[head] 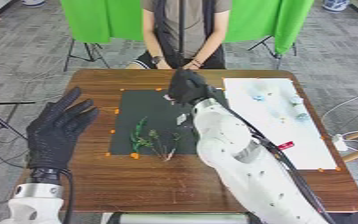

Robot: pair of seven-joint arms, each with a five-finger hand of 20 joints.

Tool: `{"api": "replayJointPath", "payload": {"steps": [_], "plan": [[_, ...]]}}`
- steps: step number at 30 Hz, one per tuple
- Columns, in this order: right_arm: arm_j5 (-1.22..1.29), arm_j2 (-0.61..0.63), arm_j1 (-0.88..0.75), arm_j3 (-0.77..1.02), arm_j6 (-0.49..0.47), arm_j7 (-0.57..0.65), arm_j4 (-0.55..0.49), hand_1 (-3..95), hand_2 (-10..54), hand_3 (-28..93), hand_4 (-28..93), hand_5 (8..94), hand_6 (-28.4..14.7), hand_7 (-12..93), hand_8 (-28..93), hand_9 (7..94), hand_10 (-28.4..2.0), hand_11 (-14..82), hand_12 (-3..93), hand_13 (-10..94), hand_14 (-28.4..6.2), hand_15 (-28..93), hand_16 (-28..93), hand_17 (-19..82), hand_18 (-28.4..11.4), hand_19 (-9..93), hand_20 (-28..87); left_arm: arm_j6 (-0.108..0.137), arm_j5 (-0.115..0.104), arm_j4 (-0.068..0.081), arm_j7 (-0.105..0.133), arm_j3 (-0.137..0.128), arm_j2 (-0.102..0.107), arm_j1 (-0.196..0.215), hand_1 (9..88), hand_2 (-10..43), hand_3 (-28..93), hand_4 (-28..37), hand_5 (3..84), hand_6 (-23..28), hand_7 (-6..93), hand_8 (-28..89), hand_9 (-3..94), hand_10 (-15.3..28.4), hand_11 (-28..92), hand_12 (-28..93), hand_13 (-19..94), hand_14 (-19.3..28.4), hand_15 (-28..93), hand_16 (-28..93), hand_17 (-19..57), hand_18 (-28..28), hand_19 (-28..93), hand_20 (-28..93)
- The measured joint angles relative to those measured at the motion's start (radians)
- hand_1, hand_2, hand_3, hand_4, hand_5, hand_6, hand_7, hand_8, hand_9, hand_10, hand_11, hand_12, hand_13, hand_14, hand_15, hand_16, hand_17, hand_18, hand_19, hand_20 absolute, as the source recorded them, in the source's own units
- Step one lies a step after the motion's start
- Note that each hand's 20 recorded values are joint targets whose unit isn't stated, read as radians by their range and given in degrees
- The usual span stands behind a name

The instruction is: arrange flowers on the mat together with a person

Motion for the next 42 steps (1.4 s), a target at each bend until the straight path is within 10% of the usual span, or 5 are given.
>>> {"api": "replayJointPath", "payload": {"steps": [8, 23, 42], "plan": [[0.152, -0.195, 0.045, -0.042, -0.110, -0.045, 0.105, 58.6, -9.5, 70, -28, 85.7, 0.7, 16, 0, 93.7, -8.3, 11.4, 30.3, 87, -4.1, 41, 23, 32, -12.6, 81, 0, 0.001, -0.006, 0.002, 0.108, 0.047, 0.077, -0.041, 20.7, 8.9, 77, -28.3, 40.2, 11.3, 10.5, -8, 39.9, 22.7, 27, 11, 31, 28.4, 55, -12, -3.0, 28.1, 76, -11], [0.089, -0.223, 0.121, -0.158, -0.161, -0.051, 0.246, 55.0, -9.5, 66, -28, 75.9, 3.1, 12, -4, 91.2, -8.7, 14.4, 27.5, 84, -4.9, 49, 16, 29, -14.1, 83, -1, 0.000, -0.015, 0.011, 0.119, 0.066, 0.119, -0.100, 20.9, 8.8, 77, -28.3, 40.7, 11.6, 10.8, -8, 40.3, 22.8, 27, 11, 31, 28.4, 56, -12, -3.1, 27.9, 76, -14], [0.072, -0.220, 0.086, -0.141, -0.226, -0.037, 0.244, 44.9, -9.5, 71, -28, 71.4, 3.2, 12, -10, 86.0, -10.9, 26.3, 16.5, 80, -7.1, 54, 13, 25, -16.0, 82, 1, -0.006, -0.015, 0.017, 0.110, 0.084, 0.113, -0.125, 21.3, 8.7, 77, -28.3, 40.8, 11.6, 10.9, -8, 40.4, 22.9, 28, 11, 31, 28.4, 56, -12, -3.8, 27.5, 75, -16]]}}
